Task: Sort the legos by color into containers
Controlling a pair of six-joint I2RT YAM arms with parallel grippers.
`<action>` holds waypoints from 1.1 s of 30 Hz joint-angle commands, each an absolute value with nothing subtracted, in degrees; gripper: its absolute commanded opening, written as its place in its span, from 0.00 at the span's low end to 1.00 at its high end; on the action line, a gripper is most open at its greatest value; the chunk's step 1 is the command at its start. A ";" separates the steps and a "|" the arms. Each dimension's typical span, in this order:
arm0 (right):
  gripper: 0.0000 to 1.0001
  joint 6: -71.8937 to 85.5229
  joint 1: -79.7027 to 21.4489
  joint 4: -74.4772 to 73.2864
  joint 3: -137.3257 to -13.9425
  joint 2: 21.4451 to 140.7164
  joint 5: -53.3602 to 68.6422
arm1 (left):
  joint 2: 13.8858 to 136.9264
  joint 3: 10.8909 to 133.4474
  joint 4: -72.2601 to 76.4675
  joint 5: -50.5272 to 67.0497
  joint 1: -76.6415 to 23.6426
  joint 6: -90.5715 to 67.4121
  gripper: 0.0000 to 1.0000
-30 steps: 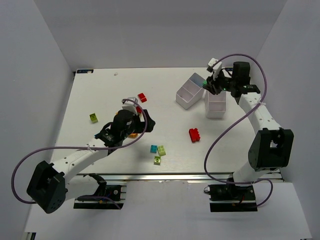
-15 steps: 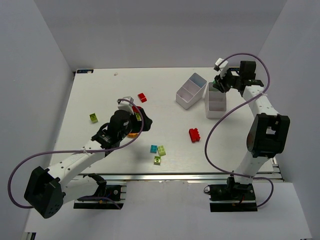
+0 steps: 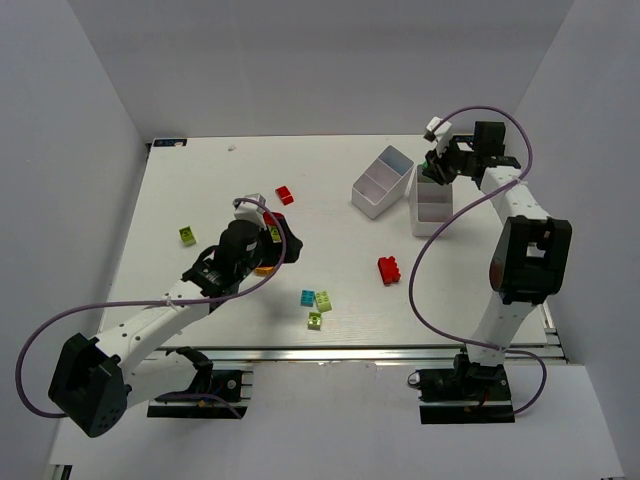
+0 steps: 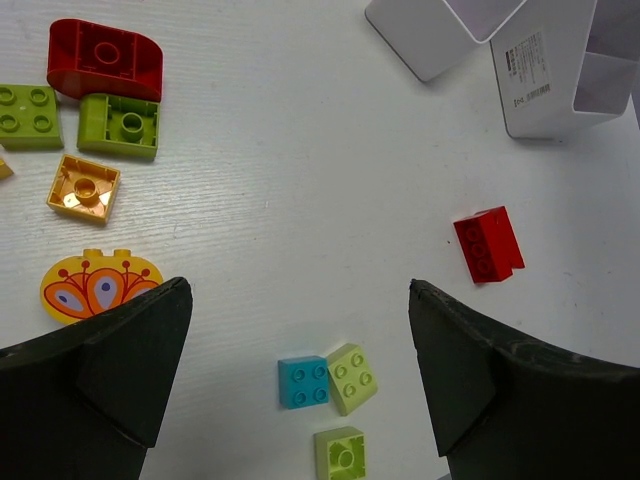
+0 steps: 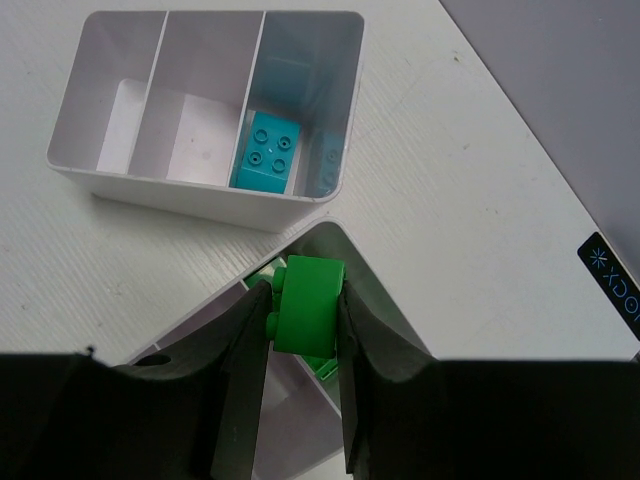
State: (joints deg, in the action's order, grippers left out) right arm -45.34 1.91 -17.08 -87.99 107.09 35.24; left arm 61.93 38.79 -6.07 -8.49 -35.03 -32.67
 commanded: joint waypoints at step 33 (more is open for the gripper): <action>0.55 -33.13 -13.97 -16.44 -65.30 84.64 54.76 | 63.36 45.17 -51.51 -22.06 -11.60 -69.17 0.98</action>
State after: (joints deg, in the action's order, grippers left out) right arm -35.75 -13.45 -18.24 -65.63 86.67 56.51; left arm 61.45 41.93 -50.19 -19.64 -12.78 -67.31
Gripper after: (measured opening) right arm 0.551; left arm 0.982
